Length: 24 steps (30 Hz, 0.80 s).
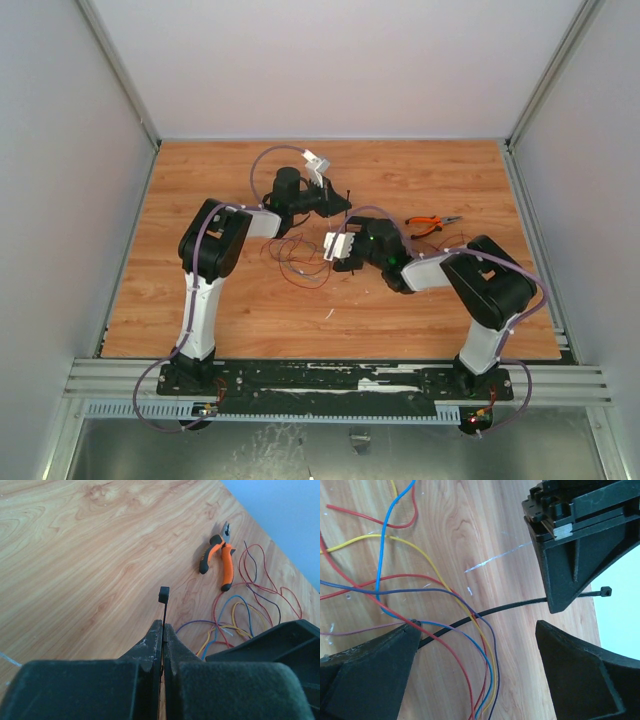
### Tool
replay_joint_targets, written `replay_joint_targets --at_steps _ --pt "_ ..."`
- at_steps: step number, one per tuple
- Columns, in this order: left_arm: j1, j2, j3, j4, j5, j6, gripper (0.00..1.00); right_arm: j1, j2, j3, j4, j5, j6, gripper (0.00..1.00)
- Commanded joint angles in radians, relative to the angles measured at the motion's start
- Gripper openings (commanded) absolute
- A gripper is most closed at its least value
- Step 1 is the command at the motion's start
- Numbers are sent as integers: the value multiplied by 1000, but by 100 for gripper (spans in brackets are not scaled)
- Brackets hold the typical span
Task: Zip-tie the wires
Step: Tie the cable at the center of the board.
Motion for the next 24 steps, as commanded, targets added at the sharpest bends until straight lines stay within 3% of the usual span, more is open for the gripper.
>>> replay_joint_targets --at_steps 1,14,24 --pt "-6 18 24 14 18 -8 0 8 34 16 92 45 -6 99" --pt "-6 28 30 7 20 -8 0 9 65 25 208 78 26 99" --pt "-6 42 49 -3 24 -13 0 10 -63 -34 63 -8 -45 99"
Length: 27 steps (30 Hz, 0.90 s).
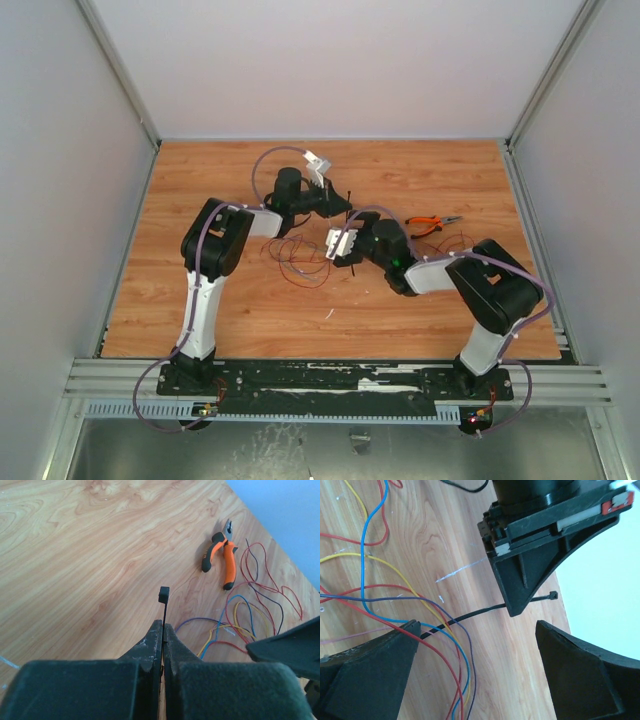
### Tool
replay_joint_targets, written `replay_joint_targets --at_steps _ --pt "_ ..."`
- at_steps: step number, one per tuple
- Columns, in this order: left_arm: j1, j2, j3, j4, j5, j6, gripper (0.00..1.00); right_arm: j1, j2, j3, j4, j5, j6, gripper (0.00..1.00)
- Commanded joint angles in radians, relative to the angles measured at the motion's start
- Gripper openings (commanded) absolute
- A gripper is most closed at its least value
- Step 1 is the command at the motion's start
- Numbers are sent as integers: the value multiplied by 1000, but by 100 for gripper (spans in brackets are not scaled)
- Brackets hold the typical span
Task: Zip-tie the wires
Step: Tie the cable at the center of the board.
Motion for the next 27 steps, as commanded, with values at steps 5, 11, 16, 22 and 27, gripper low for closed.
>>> replay_joint_targets --at_steps 5,11,16,22,27 --pt "-6 24 49 -7 20 -3 0 12 -75 -16 -179 -47 -65 99" --pt "-4 32 61 -17 30 -2 0 16 -184 -83 -228 -19 -48 99" --pt "-4 37 65 -17 36 -5 0 4 -246 -129 -163 4 -19 99" --pt "-3 38 74 -35 46 2 0 -10 -182 -127 -78 15 -87 99" --pt "-3 37 92 -68 60 12 0 -46 -129 -96 -82 4 -143 99"
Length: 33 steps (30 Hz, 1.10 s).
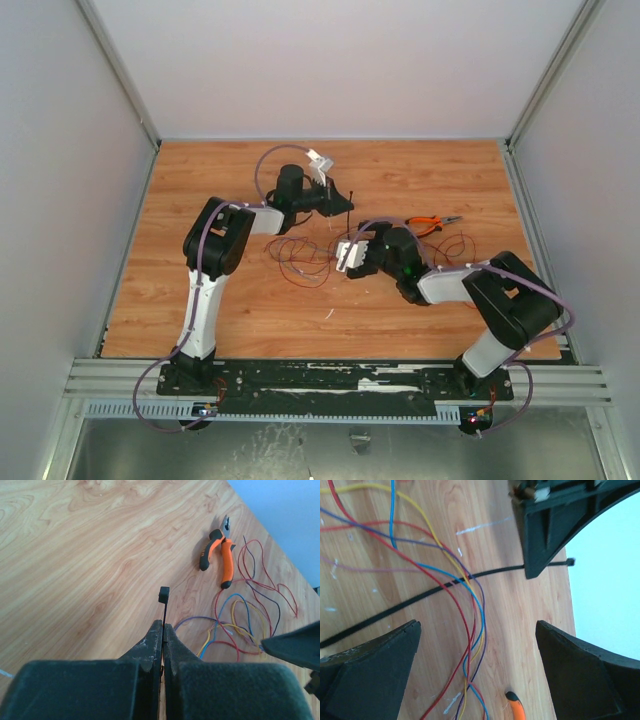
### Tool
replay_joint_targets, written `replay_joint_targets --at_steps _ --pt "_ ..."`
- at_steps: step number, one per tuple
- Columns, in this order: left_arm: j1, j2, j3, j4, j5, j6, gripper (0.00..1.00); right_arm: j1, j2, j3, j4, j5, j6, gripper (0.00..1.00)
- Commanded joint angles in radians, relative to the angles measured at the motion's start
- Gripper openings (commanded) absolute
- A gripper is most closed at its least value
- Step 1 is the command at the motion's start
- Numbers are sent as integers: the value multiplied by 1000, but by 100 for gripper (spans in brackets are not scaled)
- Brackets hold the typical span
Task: Zip-tie the wires
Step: Tie the cable at the center of the board.
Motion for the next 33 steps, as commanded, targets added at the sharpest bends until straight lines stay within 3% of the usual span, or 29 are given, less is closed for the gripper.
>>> replay_joint_targets --at_steps 1,33 --pt "-2 10 41 -16 39 13 0 -35 35 30 32 -7 -67 99" --pt "-1 0 47 -54 127 10 0 -4 235 82 162 -35 -277 99"
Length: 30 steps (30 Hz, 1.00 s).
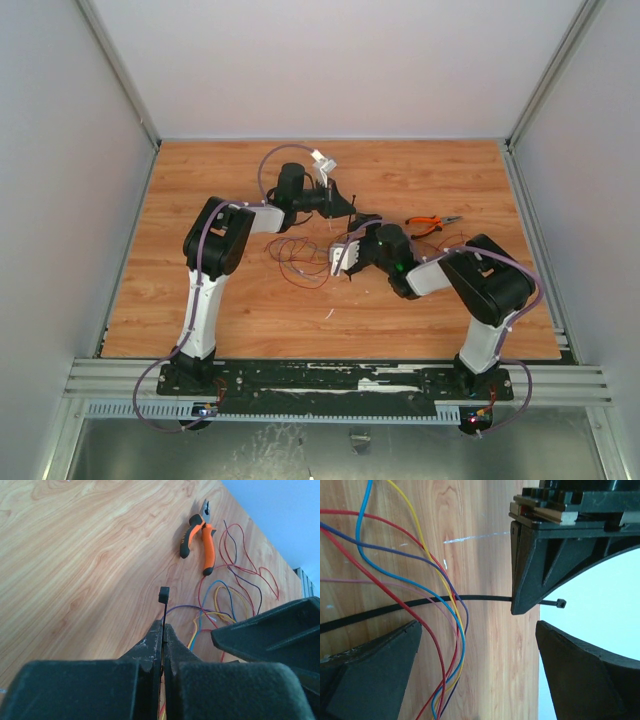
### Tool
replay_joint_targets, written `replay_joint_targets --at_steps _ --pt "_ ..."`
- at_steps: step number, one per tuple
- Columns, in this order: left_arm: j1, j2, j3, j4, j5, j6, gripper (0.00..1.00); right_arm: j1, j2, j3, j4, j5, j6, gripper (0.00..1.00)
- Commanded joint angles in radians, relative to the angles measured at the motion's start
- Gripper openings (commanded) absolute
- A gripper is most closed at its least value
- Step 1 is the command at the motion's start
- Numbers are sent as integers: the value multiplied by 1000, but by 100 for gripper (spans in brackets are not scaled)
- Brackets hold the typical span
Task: Zip-tie the wires
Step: Tie the cable at the center of the board.
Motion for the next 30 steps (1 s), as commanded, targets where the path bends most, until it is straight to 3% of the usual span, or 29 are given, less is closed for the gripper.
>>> replay_joint_targets --at_steps 1,30 --pt "-2 0 19 1 24 3 0 24 45 15 25 -8 -51 99" --pt "-2 26 81 -107 81 43 0 75 101 -30 129 37 -144 99"
